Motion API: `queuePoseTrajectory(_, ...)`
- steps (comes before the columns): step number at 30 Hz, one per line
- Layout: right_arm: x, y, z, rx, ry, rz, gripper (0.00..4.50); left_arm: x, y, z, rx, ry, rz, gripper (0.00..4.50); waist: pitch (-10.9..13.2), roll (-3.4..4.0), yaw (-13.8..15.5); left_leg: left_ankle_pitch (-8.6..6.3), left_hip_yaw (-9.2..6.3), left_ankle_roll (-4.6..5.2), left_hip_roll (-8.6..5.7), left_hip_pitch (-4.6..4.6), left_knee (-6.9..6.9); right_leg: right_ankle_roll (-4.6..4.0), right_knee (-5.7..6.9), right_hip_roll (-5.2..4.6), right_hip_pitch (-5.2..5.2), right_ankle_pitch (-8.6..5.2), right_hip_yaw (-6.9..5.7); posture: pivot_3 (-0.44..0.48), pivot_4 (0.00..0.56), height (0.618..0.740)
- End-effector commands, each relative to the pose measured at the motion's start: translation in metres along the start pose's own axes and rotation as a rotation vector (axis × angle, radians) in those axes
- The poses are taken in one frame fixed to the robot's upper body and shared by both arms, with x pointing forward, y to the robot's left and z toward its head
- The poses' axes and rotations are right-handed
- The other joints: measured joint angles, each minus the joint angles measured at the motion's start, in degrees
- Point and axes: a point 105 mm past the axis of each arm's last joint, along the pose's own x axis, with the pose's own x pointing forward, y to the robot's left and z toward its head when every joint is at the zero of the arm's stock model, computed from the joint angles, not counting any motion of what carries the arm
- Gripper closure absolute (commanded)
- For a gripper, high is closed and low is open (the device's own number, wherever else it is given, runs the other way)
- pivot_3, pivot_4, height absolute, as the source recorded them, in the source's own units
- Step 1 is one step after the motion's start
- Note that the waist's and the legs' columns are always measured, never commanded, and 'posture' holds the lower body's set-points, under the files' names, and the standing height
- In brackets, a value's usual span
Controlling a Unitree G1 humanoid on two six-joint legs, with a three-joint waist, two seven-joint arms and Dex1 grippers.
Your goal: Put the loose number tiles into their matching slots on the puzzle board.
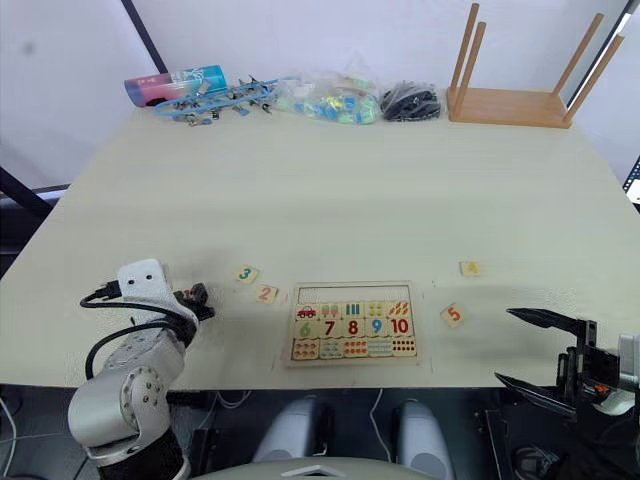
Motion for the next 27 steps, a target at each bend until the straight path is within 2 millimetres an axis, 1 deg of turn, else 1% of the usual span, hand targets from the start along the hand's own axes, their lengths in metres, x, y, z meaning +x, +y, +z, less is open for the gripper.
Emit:
queuePoseTrajectory(1, -0.002, -0.002, 0.006, -0.037, -0.009, 0.006, 0.00, -0.004, -0.004, 0.000, -0.012, -0.009, 0.023, 2.47, 0.0, 0.01, 0.0, 0.00, -0.01, 0.00, 0.00, 0.00, 0.00, 0.00, 0.00, 0.01, 0.00, 0.00, -0.01, 0.000, 0.150, 0.737)
queuePoseTrajectory(2, -0.001, -0.002, 0.006, -0.037, -0.009, 0.007, 0.00, -0.004, -0.005, 0.000, -0.016, -0.012, 0.021, 2.47, 0.0, 0.01, 0.0, 0.00, -0.01, 0.00, 0.01, 0.00, 0.00, -0.01, 0.00, 0.01, 0.00, 0.00, -0.01, 0.000, 0.150, 0.737)
queuePoseTrajectory(3, -0.001, -0.002, 0.005, -0.036, -0.009, 0.009, 0.00, -0.004, -0.005, 0.001, -0.009, -0.018, 0.015, 1.87, 0.0, 0.01, 0.0, 0.00, -0.01, 0.00, 0.01, 0.00, 0.00, -0.01, 0.00, 0.02, 0.00, -0.01, -0.01, 0.000, 0.150, 0.737)
queuePoseTrajectory(4, -0.001, -0.001, 0.005, -0.035, -0.009, 0.010, 0.00, -0.005, -0.007, 0.002, -0.005, -0.026, 0.003, 1.79, 0.0, 0.01, 0.0, 0.00, -0.01, 0.00, 0.01, 0.00, 0.00, -0.01, 0.00, 0.02, 0.00, -0.01, 0.00, 0.000, 0.150, 0.737)
queuePoseTrajectory(6, 0.000, -0.001, 0.004, -0.034, -0.009, 0.012, 0.00, -0.008, -0.007, 0.001, -0.012, -0.024, -0.002, 0.82, 0.0, 0.01, 0.0, 0.00, -0.01, 0.00, 0.01, 0.00, 0.00, -0.02, -0.01, 0.01, 0.00, -0.01, -0.01, 0.000, 0.150, 0.737)
queuePoseTrajectory(7, 0.000, 0.000, 0.003, -0.034, -0.008, 0.012, 0.00, -0.009, -0.007, 0.002, -0.009, -0.036, -0.013, 0.55, 0.0, 0.01, 0.0, 0.00, -0.01, 0.00, 0.01, 0.00, 0.00, -0.02, -0.01, 0.01, 0.00, -0.01, 0.00, 0.000, 0.150, 0.737)
queuePoseTrajectory(8, 0.000, 0.000, 0.003, -0.034, -0.008, 0.011, 0.00, -0.013, -0.008, 0.006, -0.002, -0.068, -0.039, 0.17, 0.0, 0.01, -0.1, 0.00, -0.01, 0.00, 0.01, -0.01, 0.00, -0.02, -0.02, 0.01, 0.00, -0.01, 0.00, 0.000, 0.150, 0.737)
queuePoseTrajectory(9, 0.000, 0.000, 0.002, -0.034, -0.007, 0.010, 0.00, -0.016, -0.009, 0.010, 0.004, -0.092, -0.059, 0.05, 0.0, 0.01, -0.1, 0.00, -0.01, 0.00, 0.03, -0.01, 0.00, -0.02, -0.02, 0.02, -0.01, -0.01, 0.00, 0.000, 0.150, 0.737)
queuePoseTrajectory(11, 0.000, 0.001, 0.002, -0.035, -0.008, 0.007, 0.00, -0.023, -0.012, 0.019, 0.063, -0.158, -0.142, 0.05, 0.0, -0.01, -0.1, 0.00, -0.01, 0.00, 0.03, -0.02, 0.00, -0.03, -0.02, 0.02, -0.02, -0.02, 0.00, 0.000, 0.150, 0.737)
queuePoseTrajectory(15, 0.000, 0.002, 0.001, -0.037, -0.013, 0.004, 0.00, -0.025, -0.006, 0.022, 0.150, -0.194, -0.224, 0.05, 0.0, 0.03, 0.0, 0.00, -0.02, 0.00, 0.07, -0.02, 0.00, -0.05, -0.02, -0.01, -0.03, -0.02, -0.02, 0.000, 0.150, 0.737)
queuePoseTrajectory(17, 0.001, 0.002, 0.001, -0.040, -0.017, -0.001, 0.00, -0.021, 0.002, 0.028, 0.197, -0.224, -0.258, 0.05, 0.0, 0.02, 0.1, -0.01, -0.02, 0.00, 0.05, -0.02, 0.00, -0.05, -0.04, -0.07, -0.03, -0.03, -0.03, 0.000, 0.150, 0.737)
queuePoseTrajectory(18, 0.001, 0.002, 0.000, -0.043, -0.020, -0.002, 0.00, -0.019, 0.005, 0.032, 0.230, -0.245, -0.301, 0.05, 0.0, 0.03, 0.1, 0.00, -0.03, 0.00, 0.06, -0.04, 0.00, -0.05, -0.07, -0.07, -0.03, -0.03, -0.05, 0.000, 0.150, 0.737)
queuePoseTrajectory(21, 0.002, 0.002, 0.001, -0.050, -0.025, -0.010, 0.00, -0.013, 0.016, 0.036, 0.307, -0.272, -0.379, 0.05, 0.0, 0.09, 0.0, -0.01, -0.04, -0.01, 0.10, -0.05, -0.01, -0.08, -0.09, -0.05, -0.04, -0.03, -0.05, 0.000, 0.150, 0.737)
queuePoseTrajectory(24, 0.003, 0.004, 0.002, -0.054, -0.027, -0.015, 0.00, -0.004, 0.018, 0.036, 0.378, -0.281, -0.554, 0.05, 0.0, 0.11, 0.0, -0.01, 0.01, -0.01, 0.09, -0.05, -0.04, -0.08, -0.12, -0.12, -0.07, -0.03, -0.06, 0.000, 0.150, 0.737)
queuePoseTrajectory(26, 0.004, 0.004, 0.003, -0.056, -0.029, -0.018, 0.00, 0.001, 0.023, 0.034, 0.431, -0.277, -0.641, 0.05, 0.0, 0.12, 0.0, -0.01, 0.01, -0.01, 0.09, -0.06, -0.04, -0.08, -0.15, -0.18, -0.06, -0.03, -0.06, 0.000, 0.150, 0.737)
queuePoseTrajectory(27, 0.004, 0.005, 0.003, -0.057, -0.030, -0.019, 0.00, 0.002, 0.024, 0.031, 0.449, -0.268, -0.716, 0.05, 0.0, 0.12, 0.0, -0.01, 0.00, -0.01, 0.09, -0.08, -0.04, -0.08, -0.16, -0.46, -0.08, -0.03, -0.10, 0.000, 0.150, 0.737)
